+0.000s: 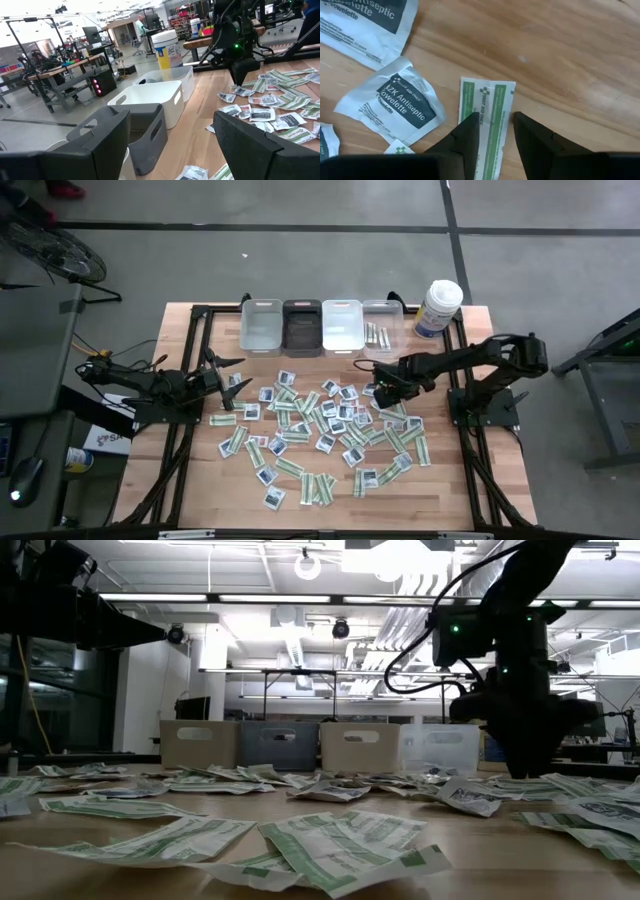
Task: Pick & Place First Aid Supplies
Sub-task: Put the green bandage into the transparent bin
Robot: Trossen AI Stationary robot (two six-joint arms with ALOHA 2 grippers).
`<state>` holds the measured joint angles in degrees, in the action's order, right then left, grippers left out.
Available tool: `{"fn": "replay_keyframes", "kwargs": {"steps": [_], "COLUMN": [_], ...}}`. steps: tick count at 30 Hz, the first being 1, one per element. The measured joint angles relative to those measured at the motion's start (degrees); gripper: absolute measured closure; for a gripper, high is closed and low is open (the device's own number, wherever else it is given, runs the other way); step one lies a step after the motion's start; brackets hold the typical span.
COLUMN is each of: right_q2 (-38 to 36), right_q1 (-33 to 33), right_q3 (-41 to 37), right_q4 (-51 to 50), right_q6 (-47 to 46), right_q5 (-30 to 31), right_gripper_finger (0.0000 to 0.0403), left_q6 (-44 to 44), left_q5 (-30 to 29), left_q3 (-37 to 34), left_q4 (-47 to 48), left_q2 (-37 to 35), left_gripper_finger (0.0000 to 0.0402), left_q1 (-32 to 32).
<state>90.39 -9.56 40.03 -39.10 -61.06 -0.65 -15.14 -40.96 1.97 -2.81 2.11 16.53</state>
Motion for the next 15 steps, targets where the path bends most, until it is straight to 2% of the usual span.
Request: {"fn": "replay_keyframes", "kwargs": {"steps": [15], "right_q2": [0.0], "right_q1": [0.0], "right_q3": [0.2], "right_q4": [-0.1], "right_q6": [-0.7], "right_q5": [0.5], "right_gripper_finger": [0.0394], "left_q6": [0.0], "left_q5": [0.0], "left_q3": [0.0], "left_q4": [0.0], "left_q2": [0.0], "left_gripper_finger": [0.0121], "left_q1": [0.0]}}
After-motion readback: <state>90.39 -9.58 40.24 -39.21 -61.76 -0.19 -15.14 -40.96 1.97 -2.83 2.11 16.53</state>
